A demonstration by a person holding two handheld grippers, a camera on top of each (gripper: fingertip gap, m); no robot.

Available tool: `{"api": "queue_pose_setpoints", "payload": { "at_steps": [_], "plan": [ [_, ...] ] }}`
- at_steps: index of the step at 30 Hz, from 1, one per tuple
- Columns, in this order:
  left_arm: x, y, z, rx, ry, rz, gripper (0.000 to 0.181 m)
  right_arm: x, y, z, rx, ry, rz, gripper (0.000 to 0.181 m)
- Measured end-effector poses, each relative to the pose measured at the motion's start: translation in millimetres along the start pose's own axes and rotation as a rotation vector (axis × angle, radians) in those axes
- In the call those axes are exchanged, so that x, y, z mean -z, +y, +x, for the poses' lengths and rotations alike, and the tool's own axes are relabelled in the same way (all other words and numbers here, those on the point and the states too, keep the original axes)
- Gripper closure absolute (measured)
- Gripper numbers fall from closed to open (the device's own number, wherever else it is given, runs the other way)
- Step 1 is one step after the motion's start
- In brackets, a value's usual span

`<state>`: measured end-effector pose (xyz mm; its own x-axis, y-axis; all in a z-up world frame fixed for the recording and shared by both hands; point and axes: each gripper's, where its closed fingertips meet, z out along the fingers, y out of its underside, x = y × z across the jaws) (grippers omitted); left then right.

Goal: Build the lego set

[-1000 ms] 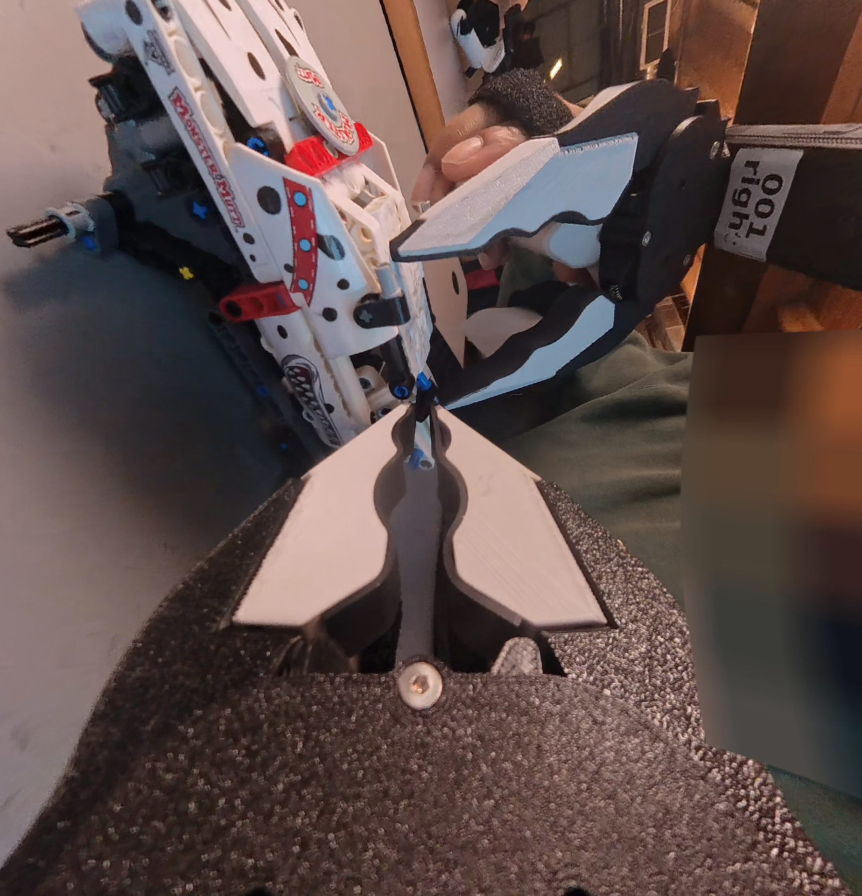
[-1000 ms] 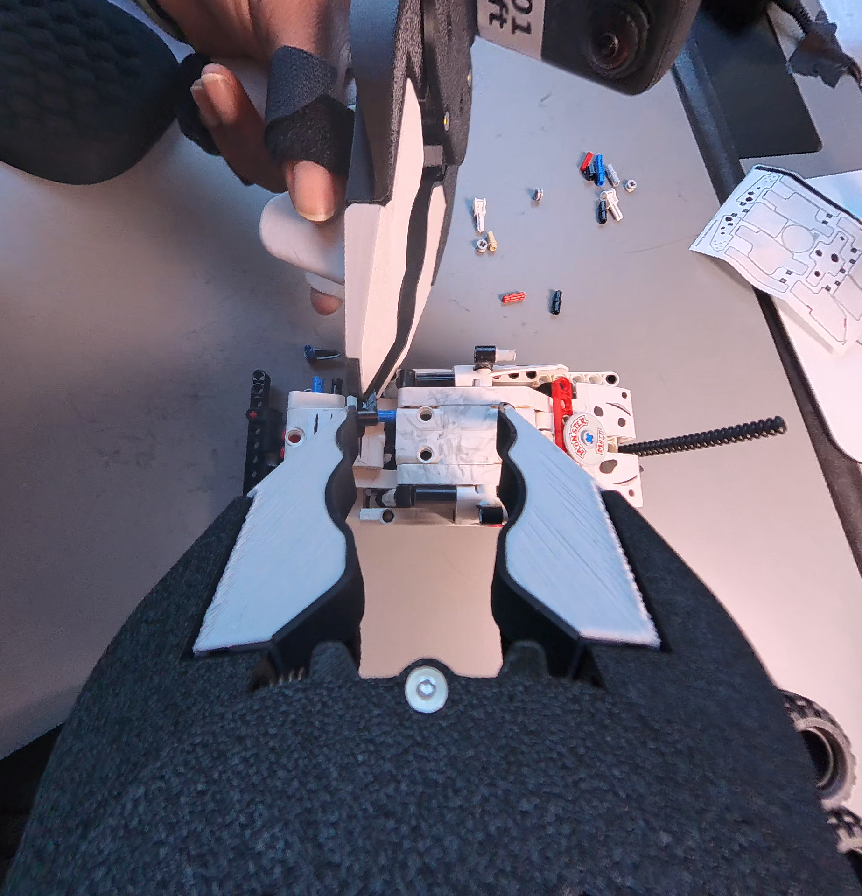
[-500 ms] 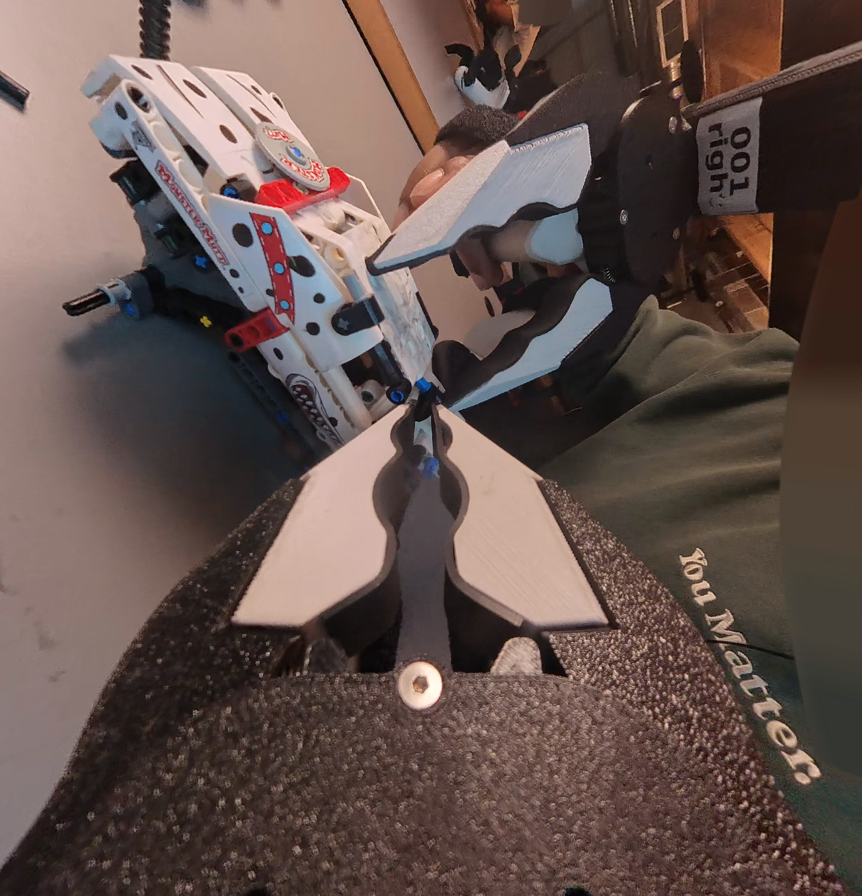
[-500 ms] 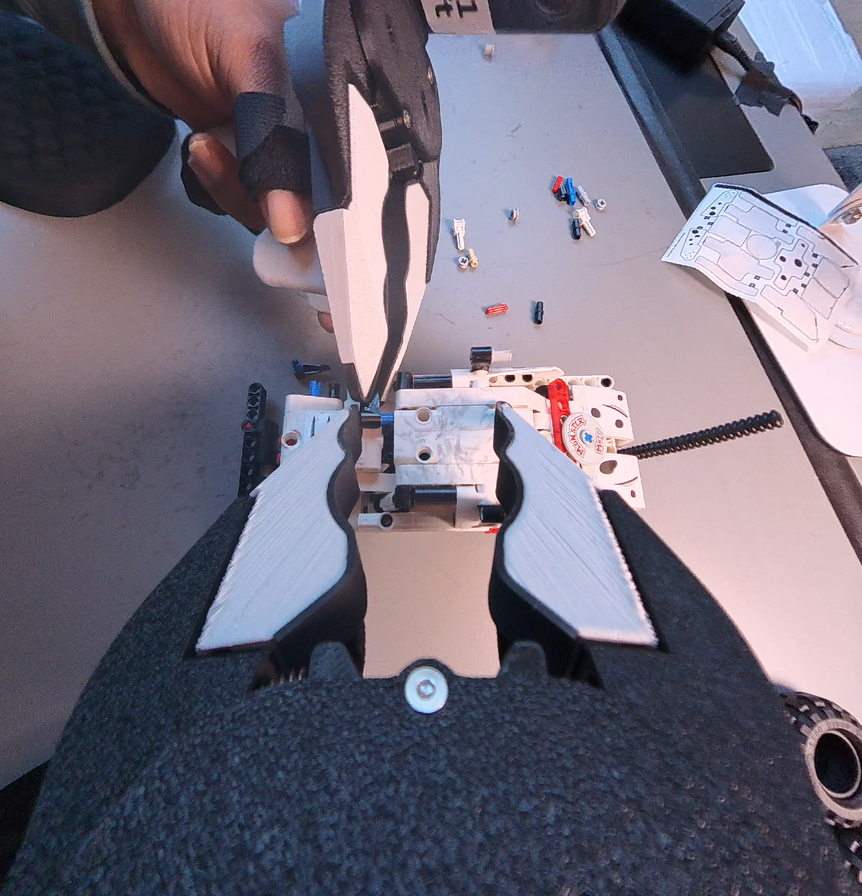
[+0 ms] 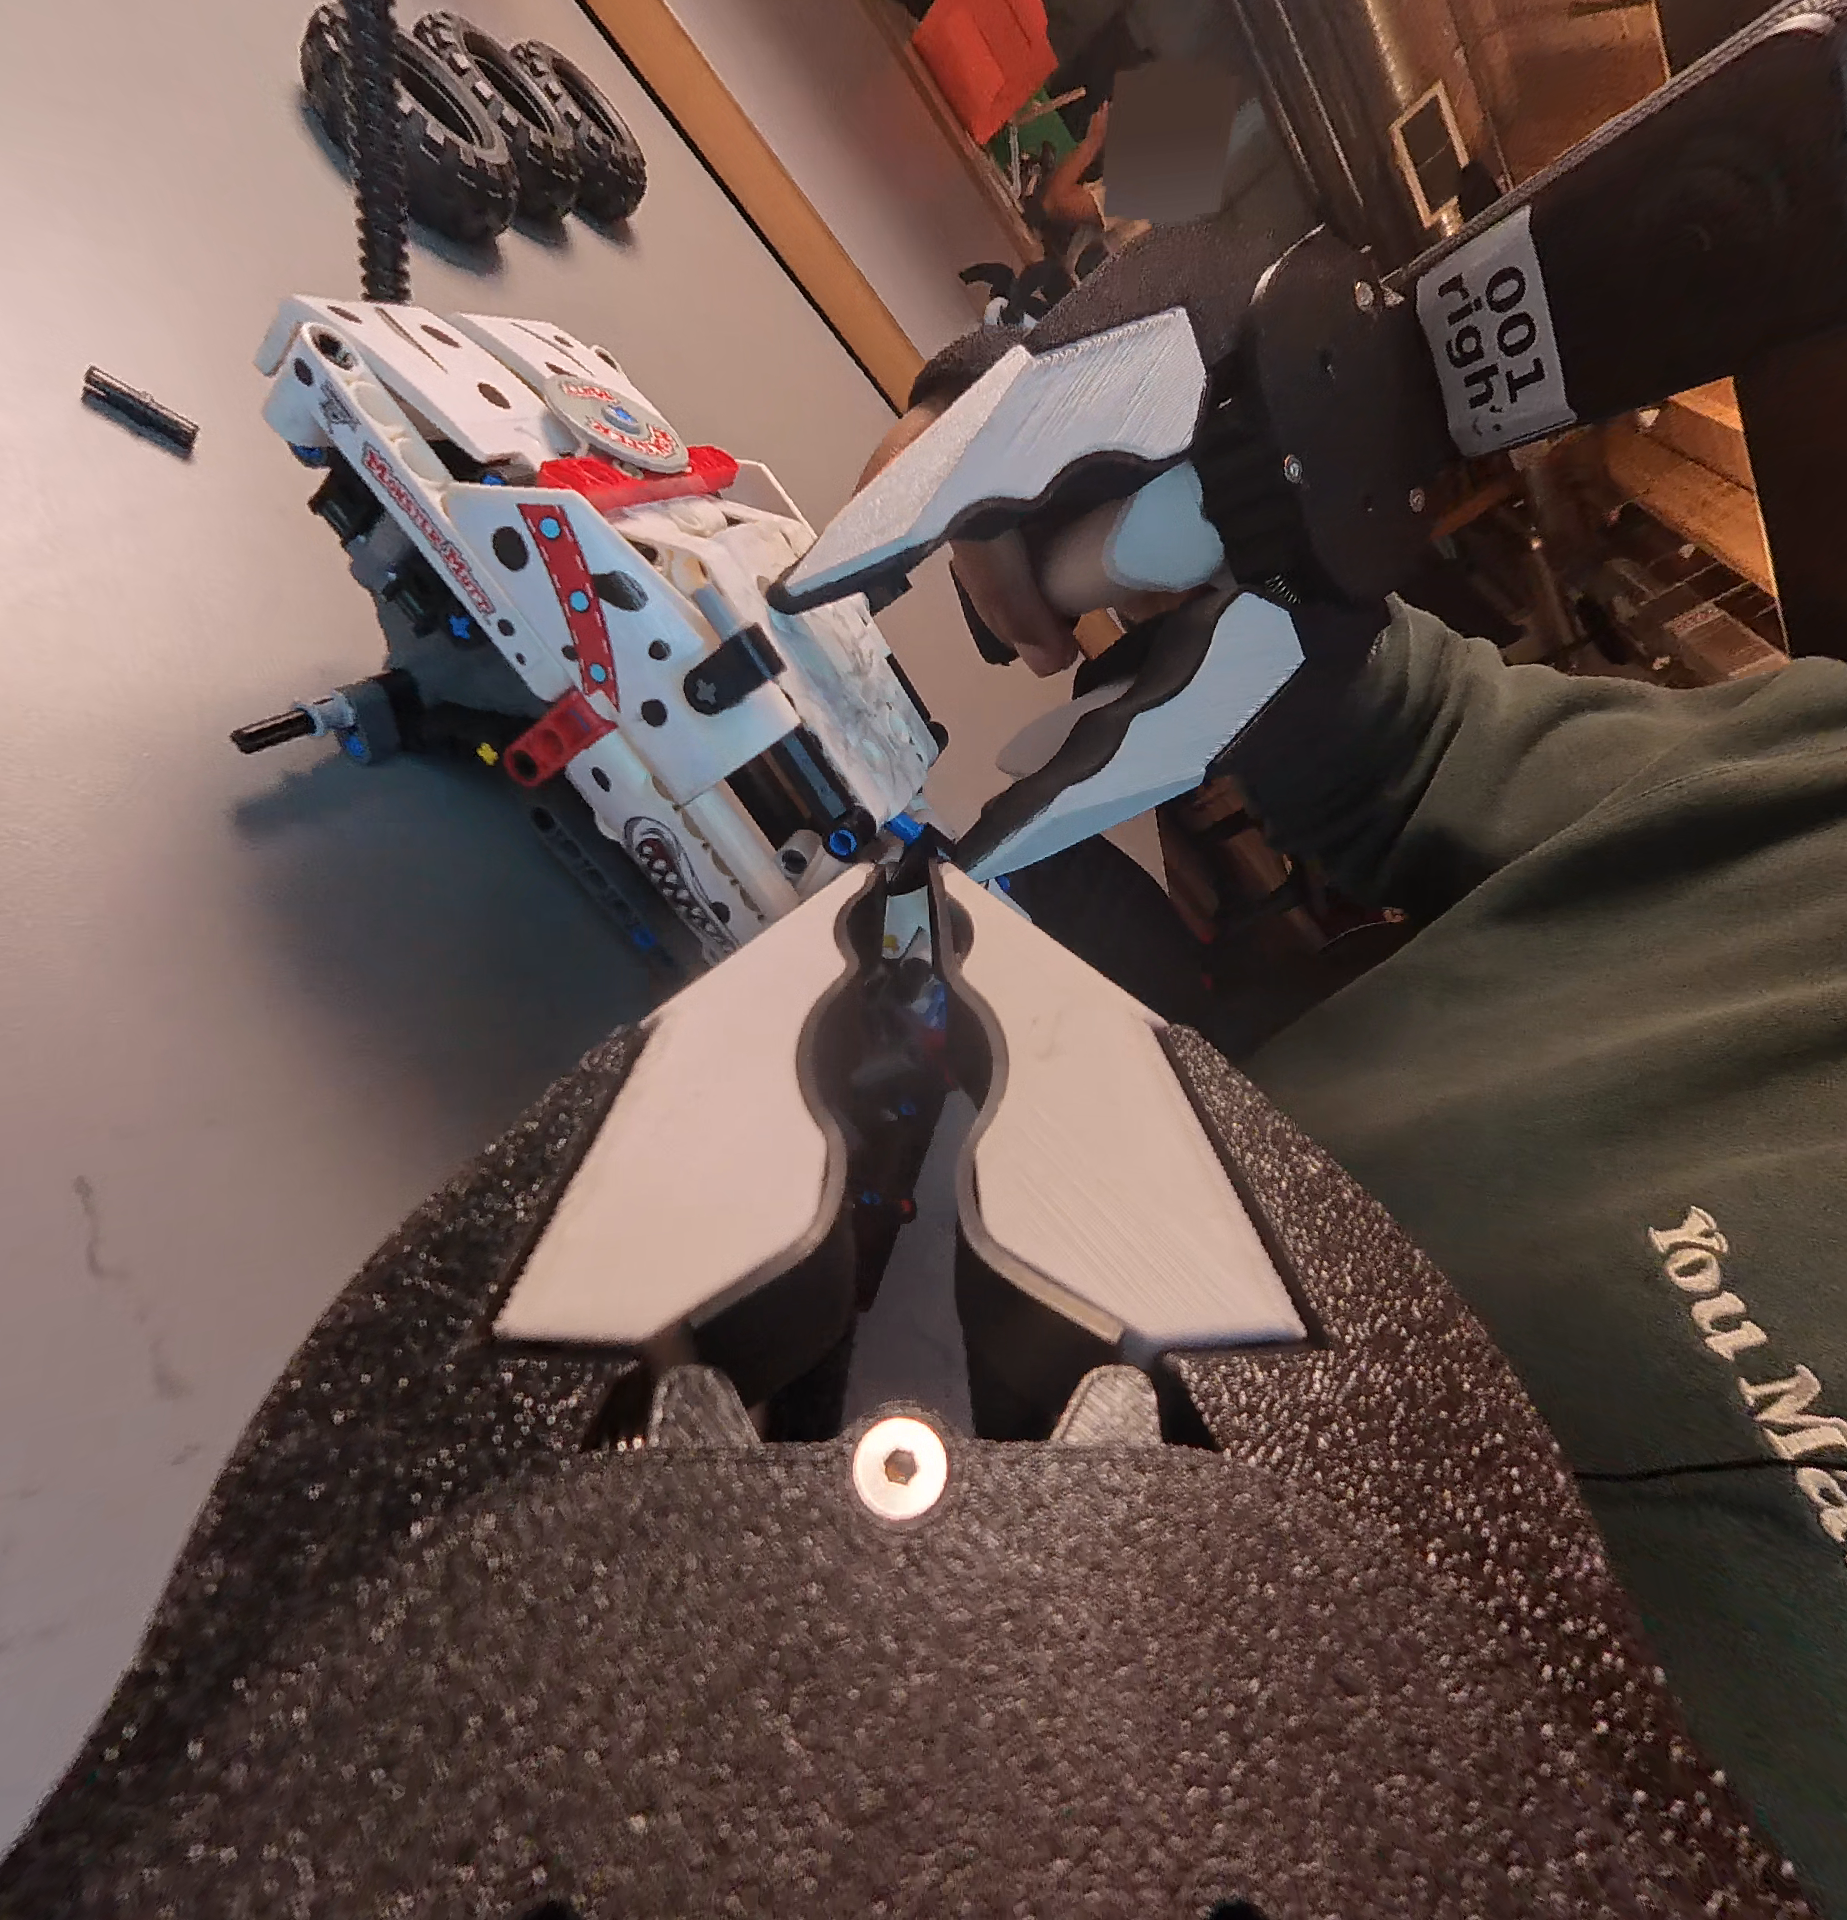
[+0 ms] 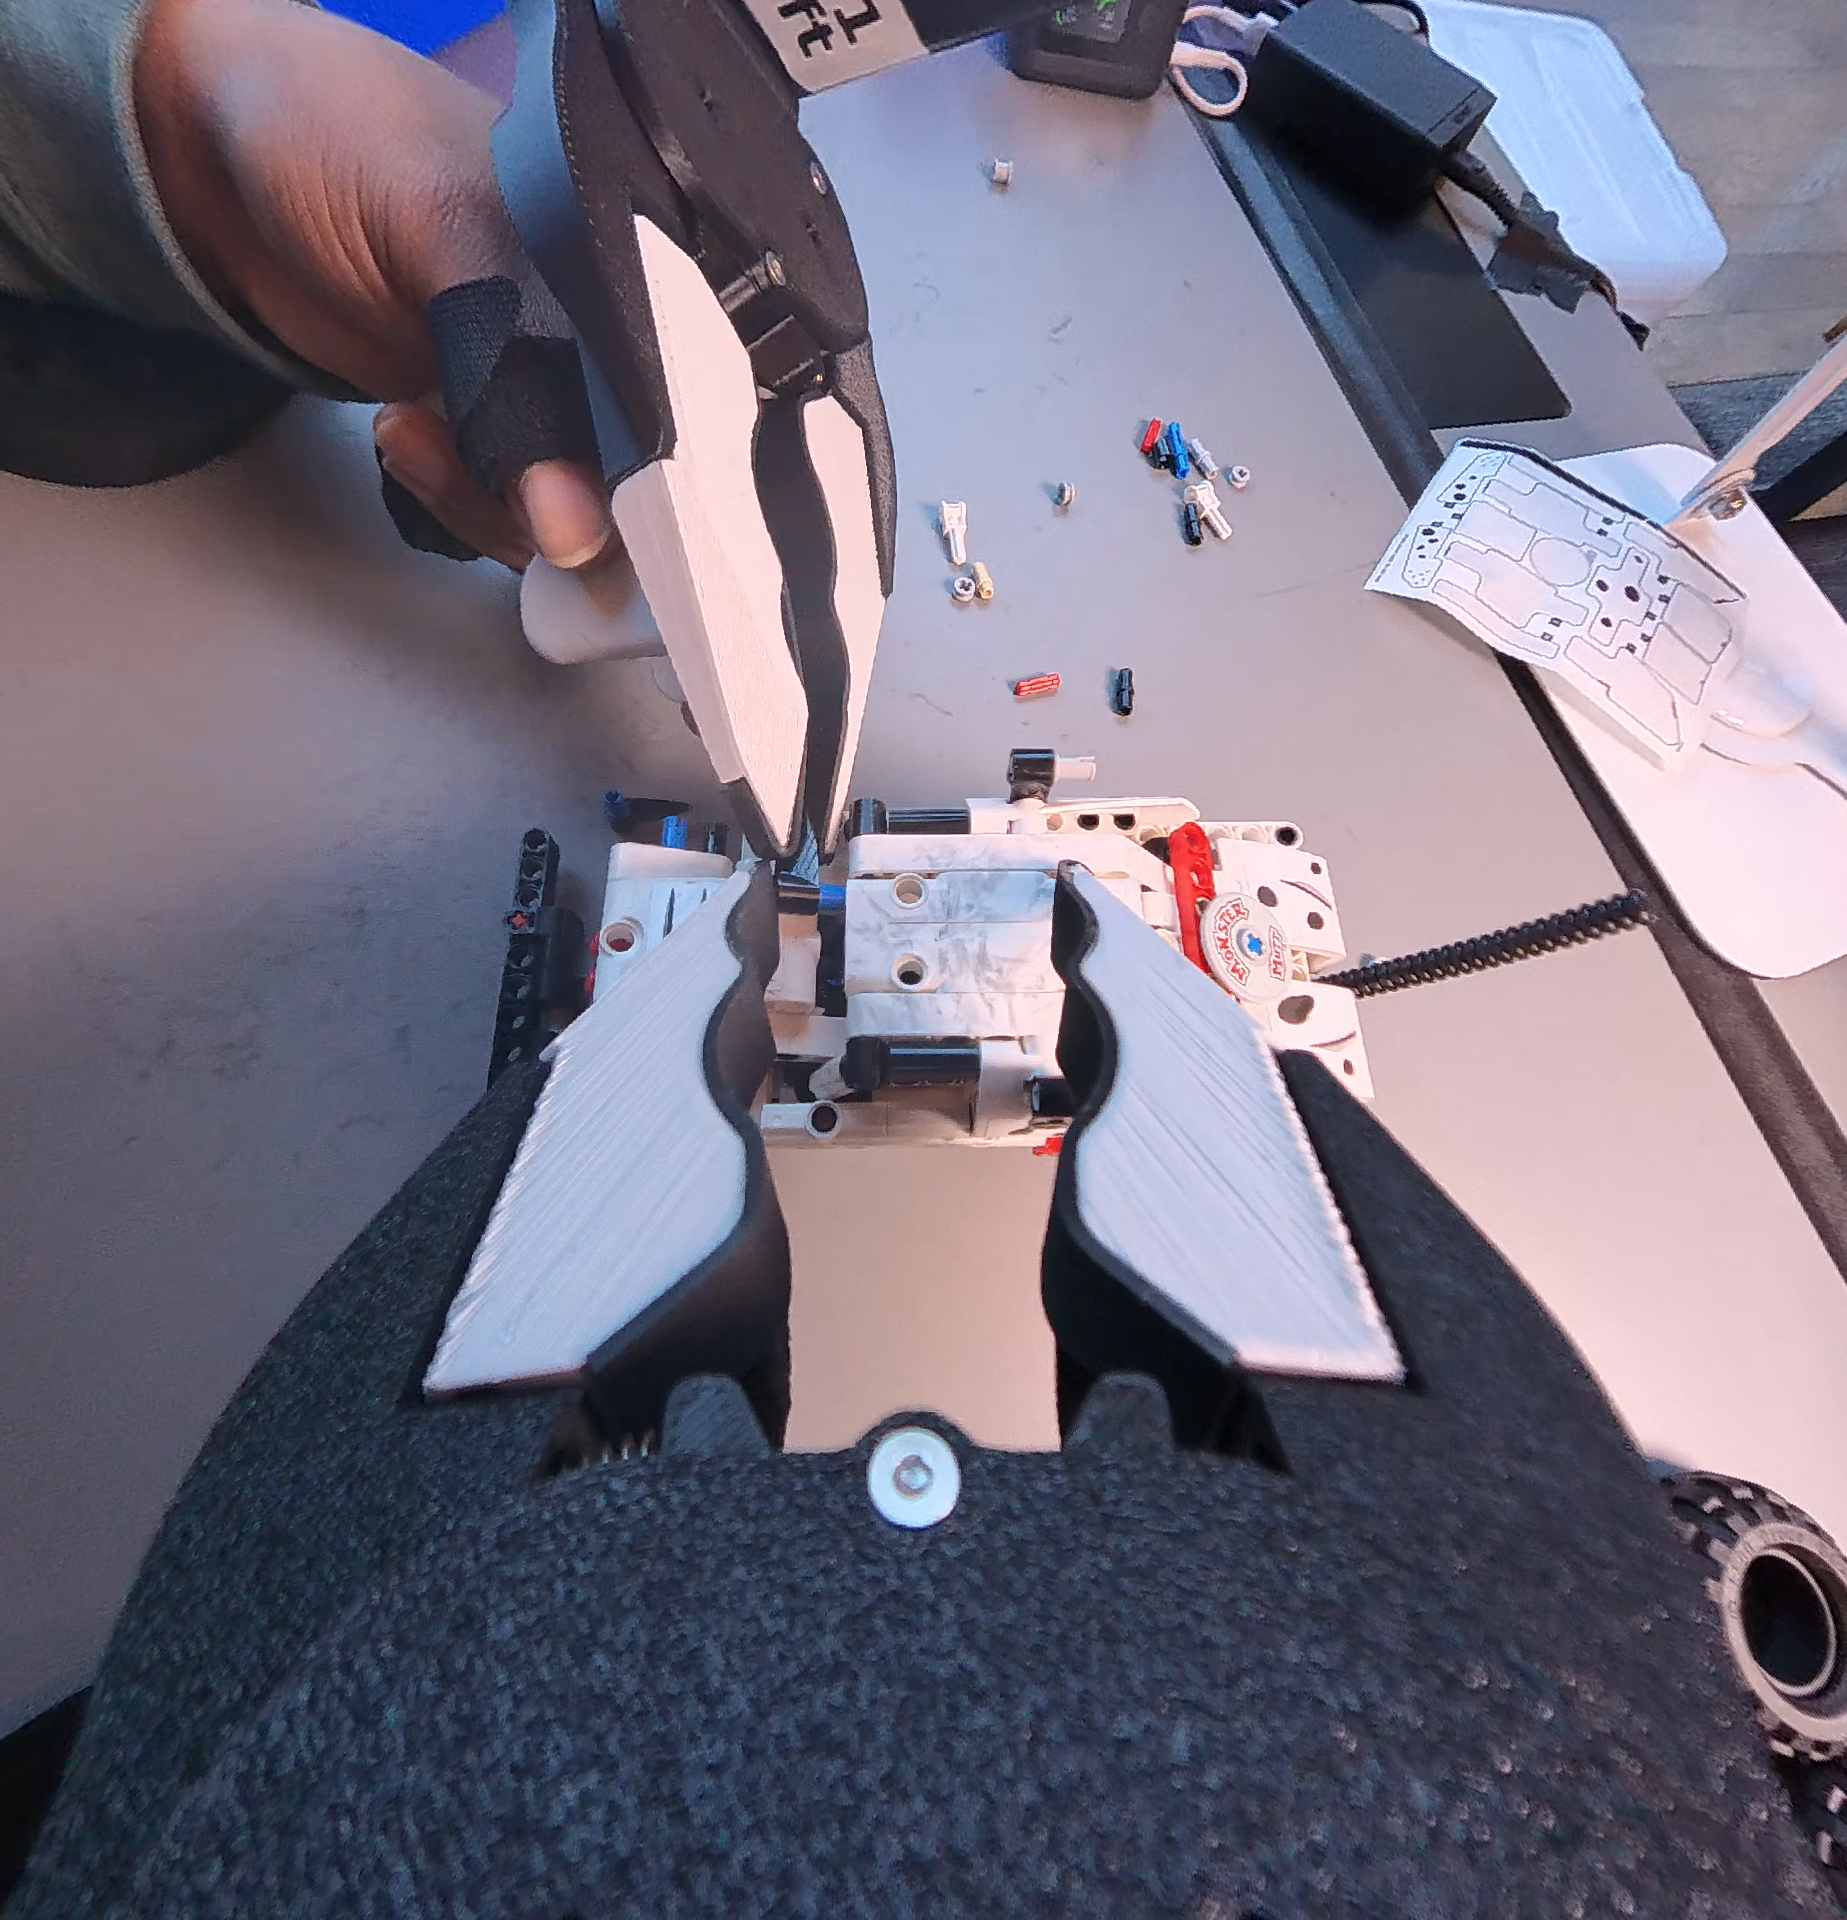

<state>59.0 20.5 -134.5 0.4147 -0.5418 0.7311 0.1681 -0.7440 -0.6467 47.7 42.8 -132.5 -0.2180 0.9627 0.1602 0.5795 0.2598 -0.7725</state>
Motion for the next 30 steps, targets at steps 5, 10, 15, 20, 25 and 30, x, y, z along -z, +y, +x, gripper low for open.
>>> {"api": "queue_pose_setpoints", "payload": {
  "at_steps": [5, 10, 15, 20, 25, 30],
  "plan": [
    [2.3, 2.9, -1.7, -0.143, -0.076, -0.037, 0.181, 7.4, -1.9, 17.4, 0.131, 0.180, -0.073, 0.128],
    [2.8, -1.0, -5.0, -0.152, -0.090, -0.019, 0.180, 33.3, -15.8, 32.7, 0.095, 0.112, -0.058, 0.126],
    [1.0, 0.9, -0.9, -0.197, -0.074, -0.092, 0.180, 16.5, 1.3, 30.8, 0.019, -0.051, -0.159, 0.110],
    [7.8, 3.2, -3.0, -0.471, -0.176, -0.191, 0.181, 2.8, 11.8, 39.3, 0.020, -0.118, -0.289, 0.112],
    [12.6, 4.8, -6.7, -0.429, -0.173, -0.145, 0.181, 1.0, 10.2, 35.4, 0.152, -0.048, -0.371, 0.119],
    [11.3, 7.7, -8.5, -0.344, -0.143, -0.111, 0.180, 7.6, 4.2, 30.0, 0.335, 0.168, -0.332, 0.130]
  ]
}}
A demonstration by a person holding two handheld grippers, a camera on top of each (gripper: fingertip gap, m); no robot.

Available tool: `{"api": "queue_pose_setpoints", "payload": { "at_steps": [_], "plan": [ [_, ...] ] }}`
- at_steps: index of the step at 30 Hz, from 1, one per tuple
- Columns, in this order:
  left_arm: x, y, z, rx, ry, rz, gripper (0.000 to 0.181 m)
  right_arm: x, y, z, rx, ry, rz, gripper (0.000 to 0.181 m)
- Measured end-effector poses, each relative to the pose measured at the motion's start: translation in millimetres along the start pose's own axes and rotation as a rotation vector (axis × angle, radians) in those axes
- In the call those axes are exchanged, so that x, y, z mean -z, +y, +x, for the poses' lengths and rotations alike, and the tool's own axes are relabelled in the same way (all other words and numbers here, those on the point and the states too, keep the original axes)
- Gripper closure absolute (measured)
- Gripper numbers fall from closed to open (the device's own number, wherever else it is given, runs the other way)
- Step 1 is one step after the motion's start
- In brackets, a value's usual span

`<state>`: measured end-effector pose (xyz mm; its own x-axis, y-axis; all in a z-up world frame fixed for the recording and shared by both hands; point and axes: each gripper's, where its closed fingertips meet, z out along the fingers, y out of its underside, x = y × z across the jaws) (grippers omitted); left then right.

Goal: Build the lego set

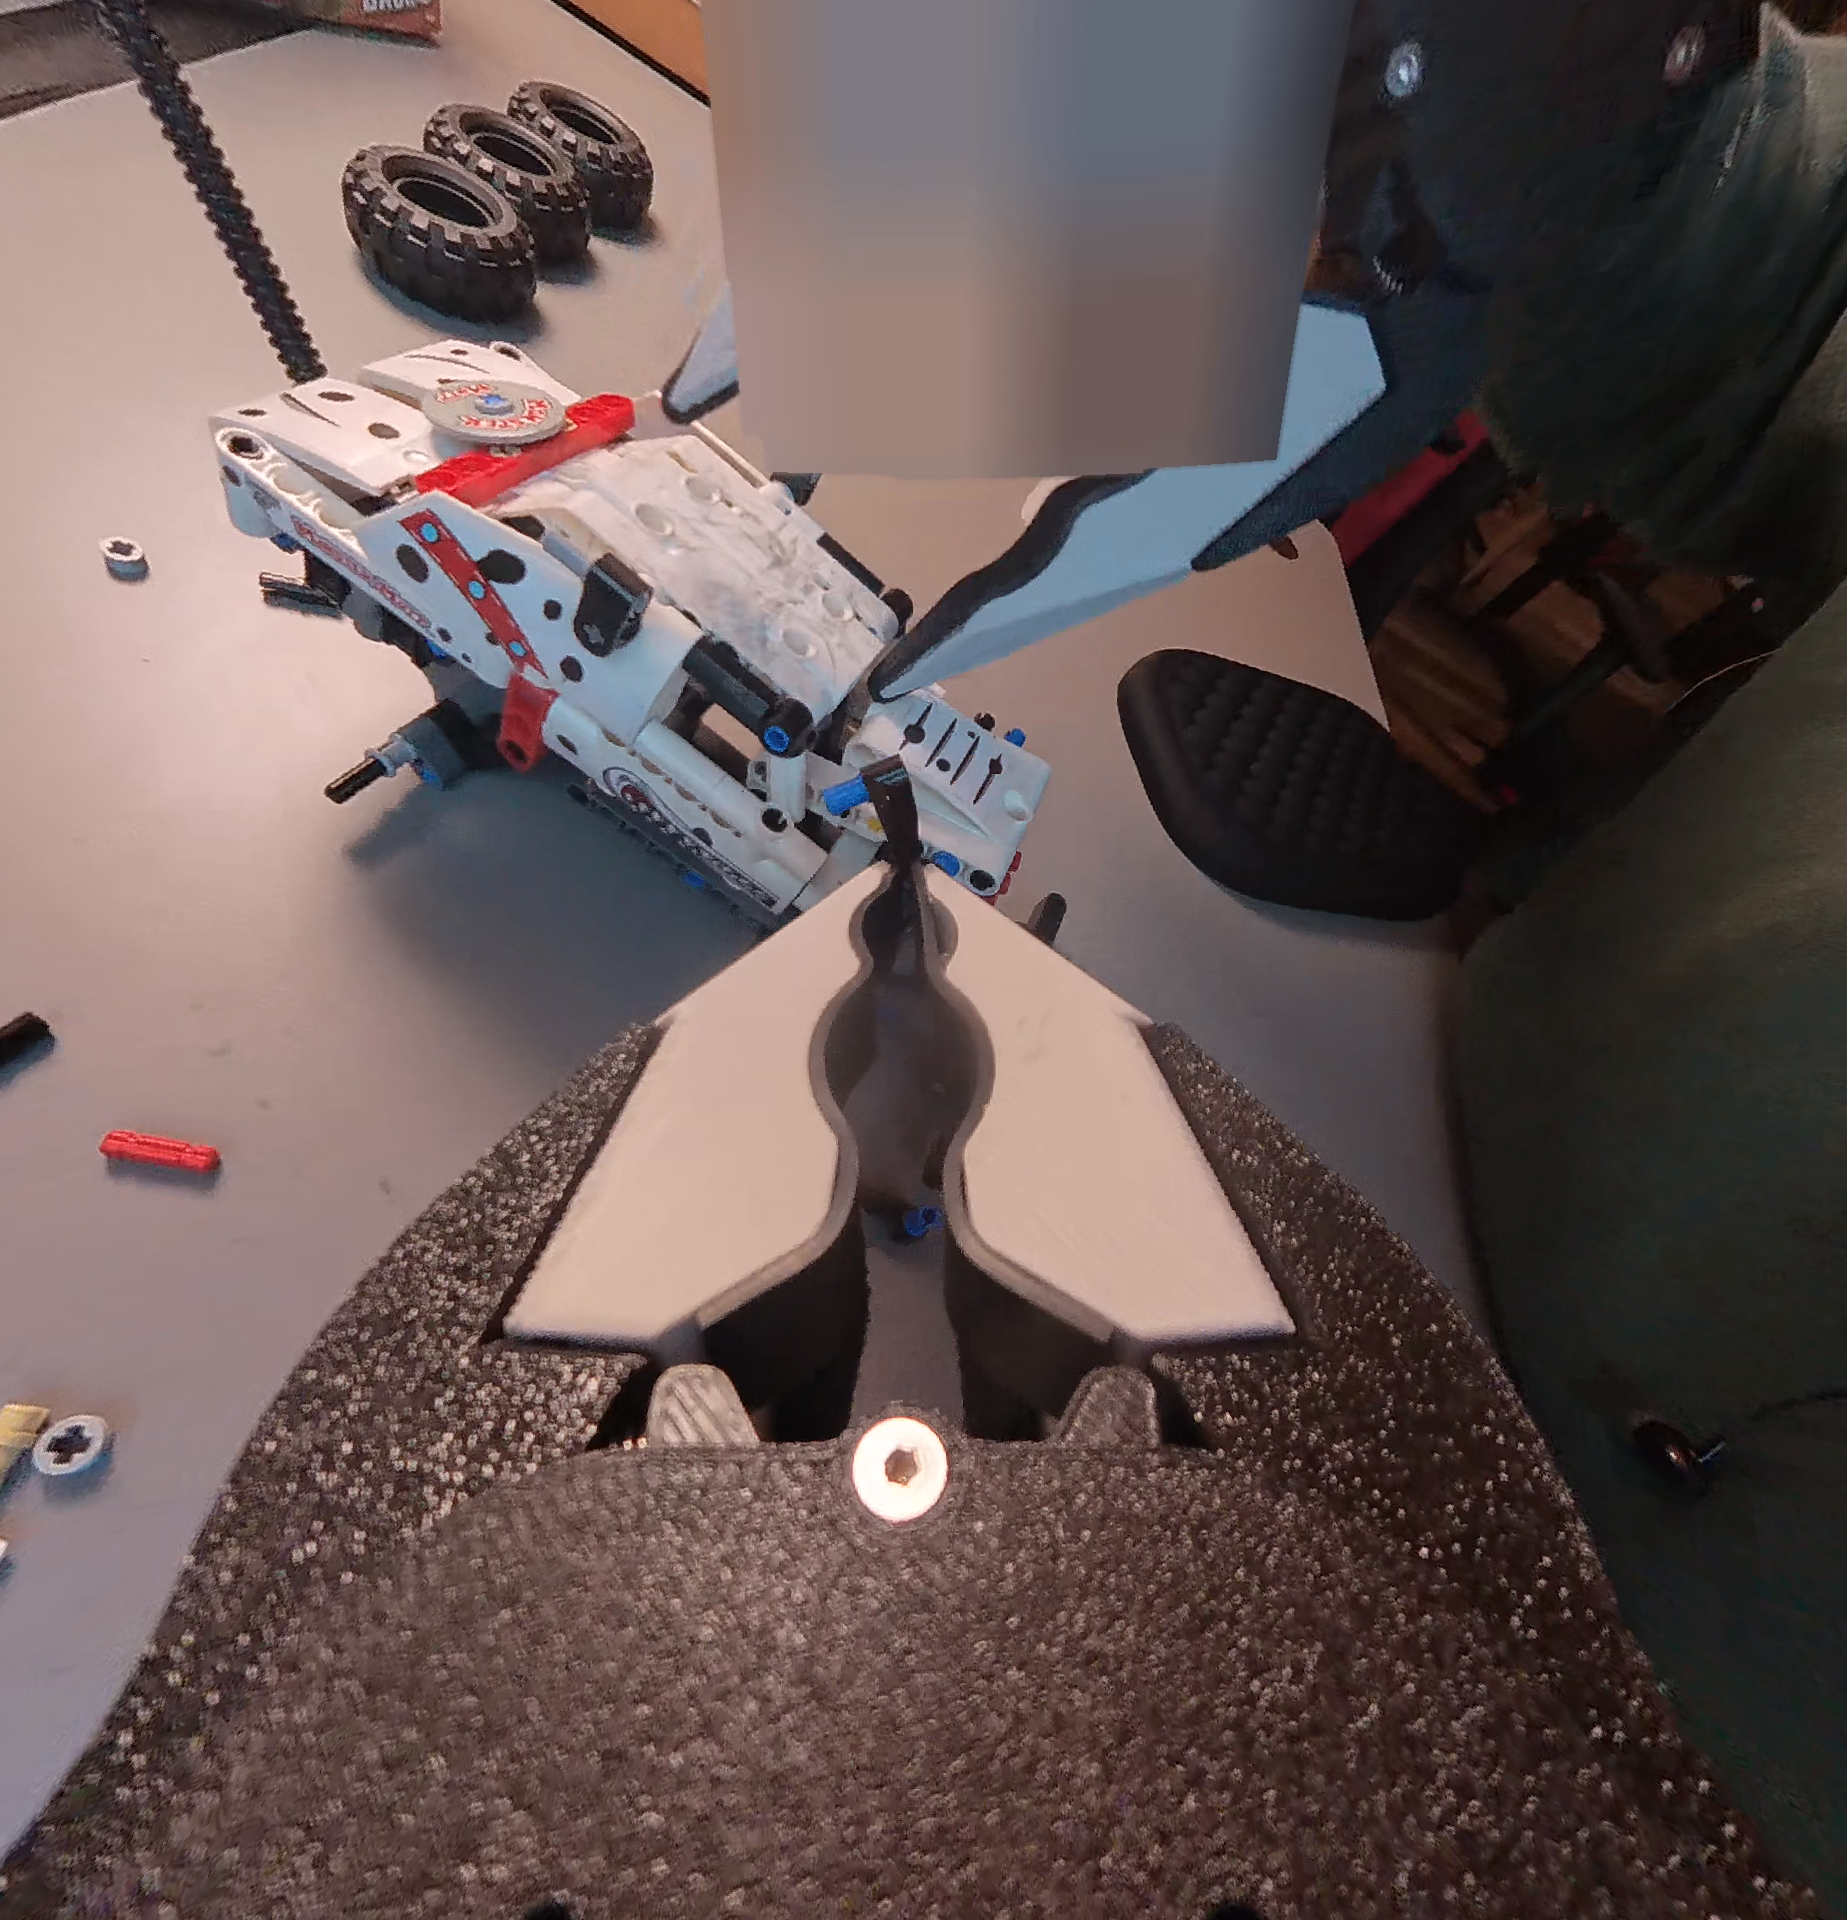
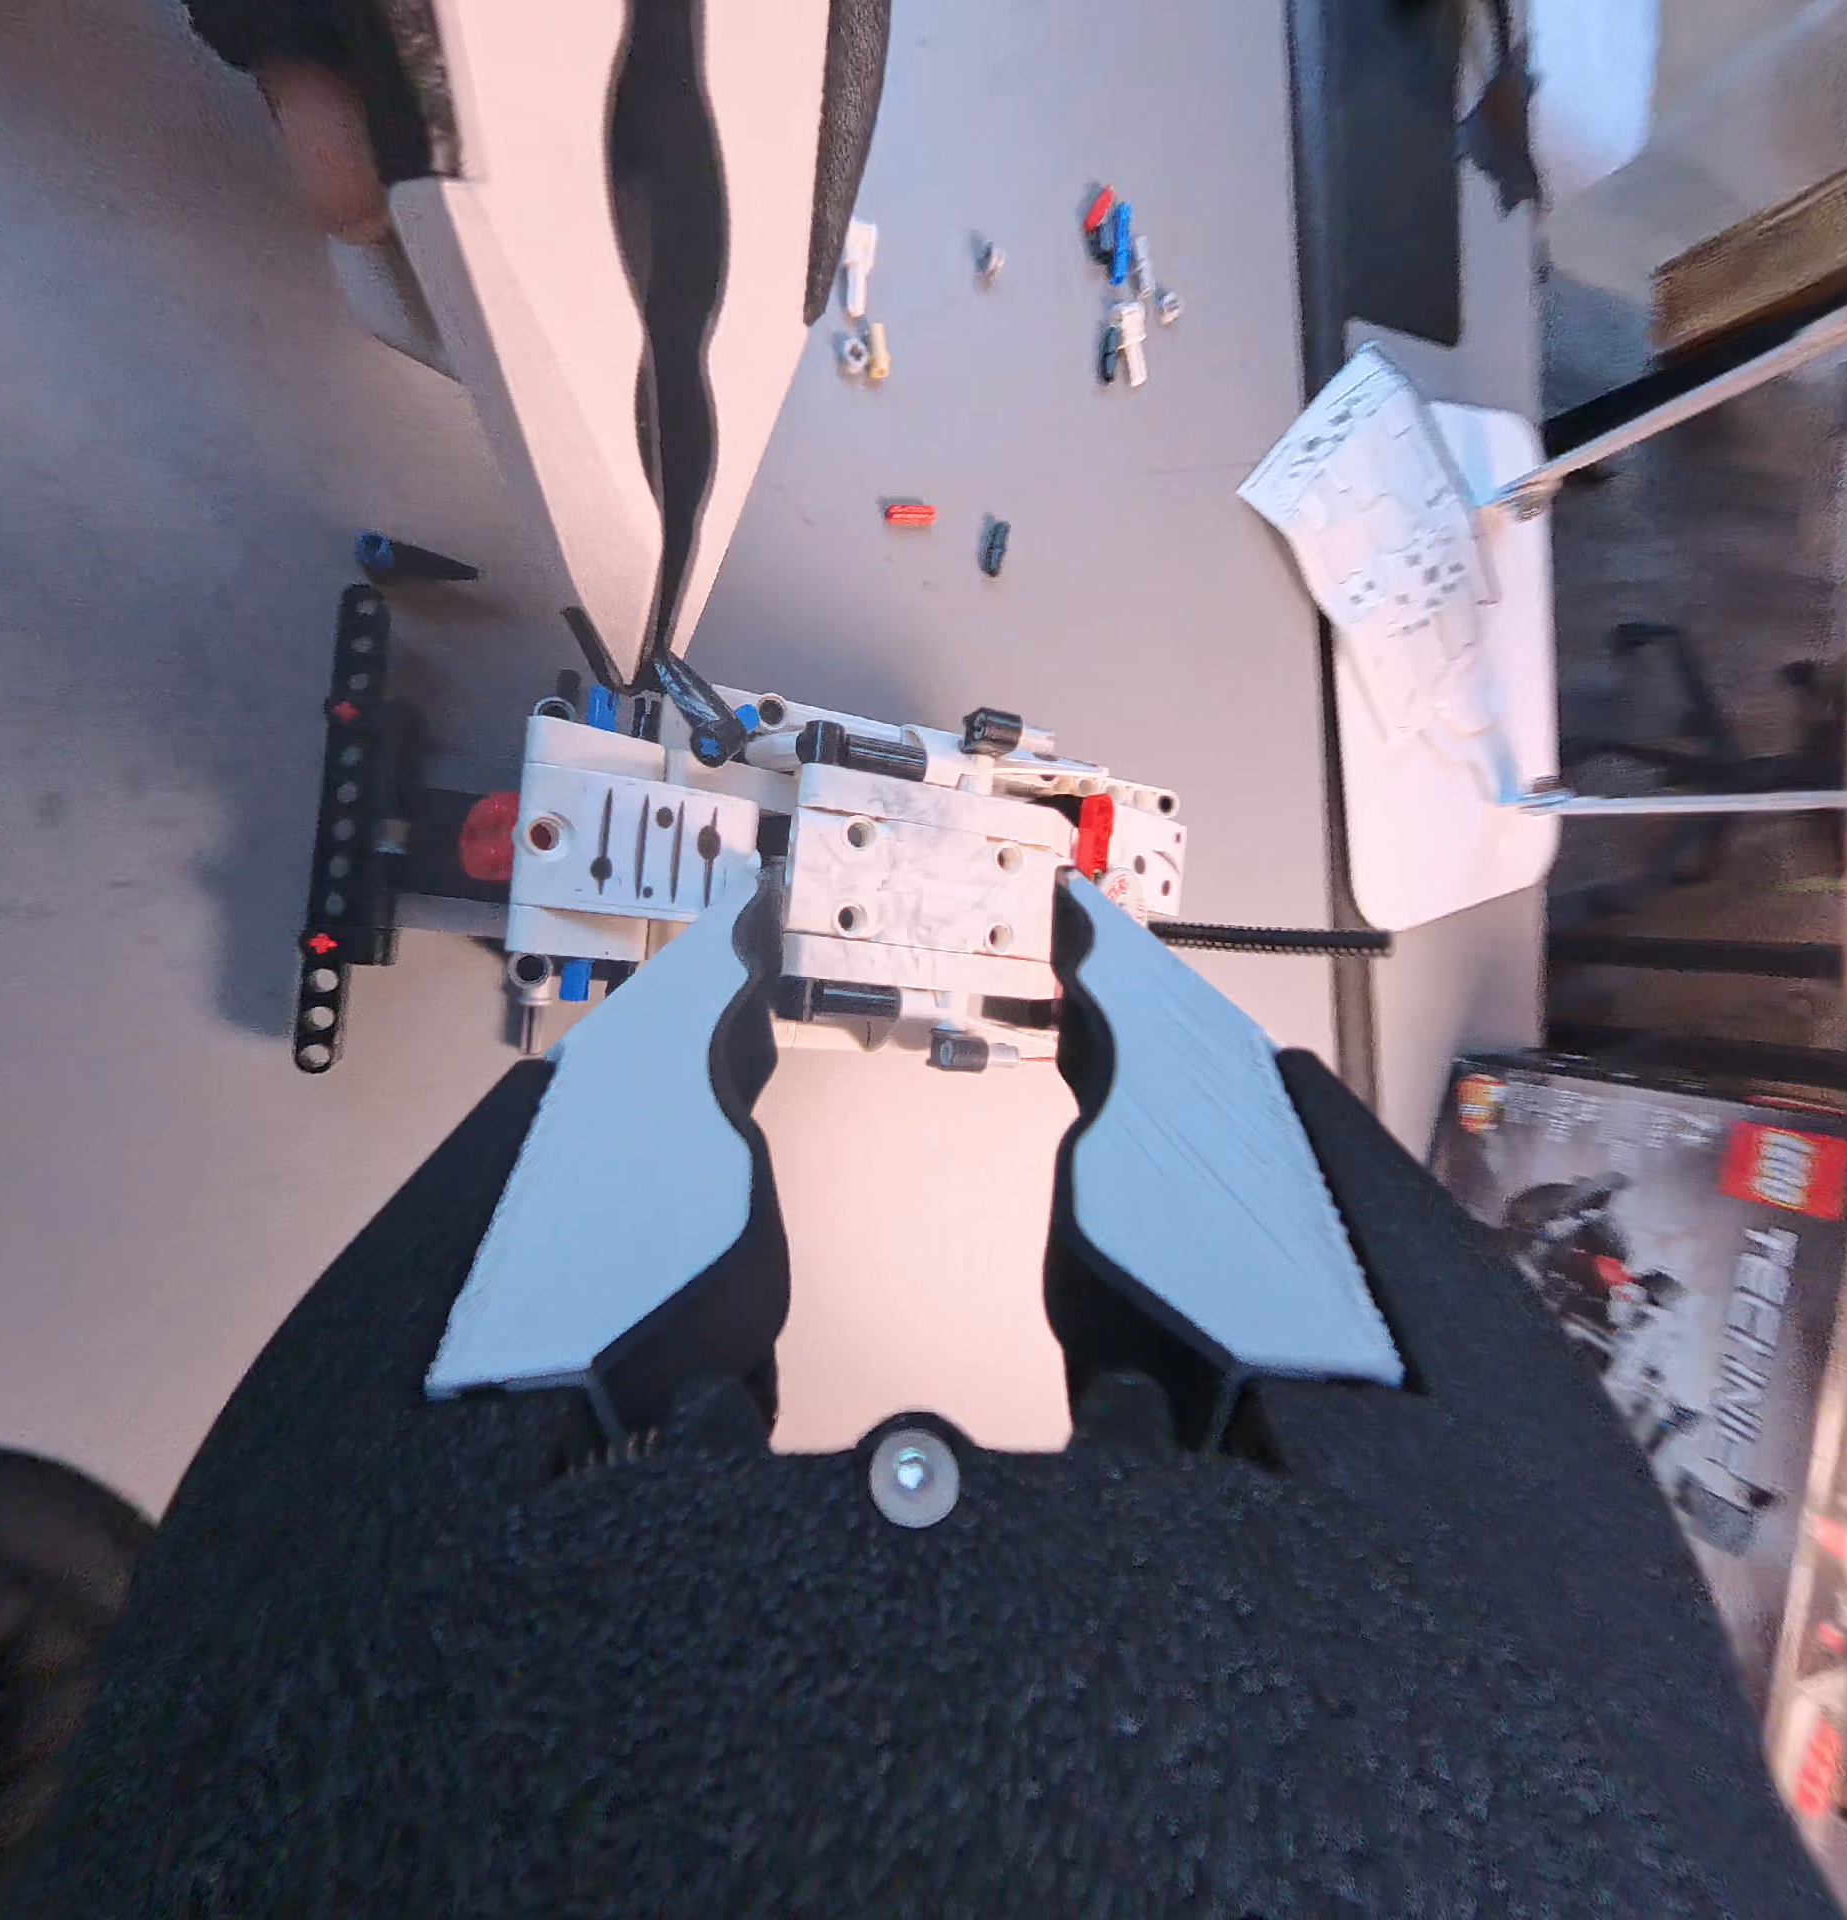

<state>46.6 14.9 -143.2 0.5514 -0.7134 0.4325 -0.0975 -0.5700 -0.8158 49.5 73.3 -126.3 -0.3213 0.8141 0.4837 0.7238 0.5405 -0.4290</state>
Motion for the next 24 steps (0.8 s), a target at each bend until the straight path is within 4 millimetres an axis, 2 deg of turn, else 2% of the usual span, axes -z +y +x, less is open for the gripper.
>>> {"api": "queue_pose_setpoints", "payload": {
  "at_steps": [4, 8, 11, 14, 16, 17, 19, 21, 23, 24],
  "plan": [
    [-2.9, 1.2, 3.0, 0.026, 0.019, 0.011, 0.181, 6.5, -0.2, -5.4, 0.079, 0.203, 0.061, 0.141],
    [-5.9, 2.6, 6.0, 0.001, 0.004, -0.004, 0.181, 8.2, -1.0, -7.7, 0.141, 0.314, 0.118, 0.147],
    [-7.1, 4.0, 7.4, -0.016, -0.004, -0.016, 0.181, 2.9, -3.8, -14.2, 0.259, 0.354, 0.129, 0.167],
    [-9.8, 10.3, 8.7, -0.033, -0.008, -0.055, 0.181, -0.5, -5.2, -12.2, 0.321, 0.439, 0.130, 0.181],
    [-20.1, 24.8, 8.6, -0.080, -0.038, -0.116, 0.181, -1.7, -3.5, -5.6, 0.246, 0.467, 0.153, 0.181],
    [-22.3, 24.5, 11.4, -0.087, -0.034, -0.110, 0.181, -0.2, -3.2, -1.6, 0.200, 0.472, 0.169, 0.181],
    [-17.1, 12.8, 14.5, -0.073, -0.016, -0.064, 0.181, 5.6, -2.5, 6.0, 0.121, 0.473, 0.195, 0.181],
    [-7.8, 5.0, 8.8, -0.074, -0.035, -0.034, 0.181, 13.2, -2.7, 9.4, 0.002, 0.434, 0.240, 0.181],
    [-0.6, 1.8, 4.9, -0.069, -0.040, -0.009, 0.181, 15.2, -2.3, 0.2, -0.138, 0.302, 0.255, 0.179],
    [1.9, 0.6, 4.5, -0.069, -0.036, -0.001, 0.181, 13.8, -2.3, -9.5, -0.214, 0.203, 0.252, 0.166]
  ]
}}
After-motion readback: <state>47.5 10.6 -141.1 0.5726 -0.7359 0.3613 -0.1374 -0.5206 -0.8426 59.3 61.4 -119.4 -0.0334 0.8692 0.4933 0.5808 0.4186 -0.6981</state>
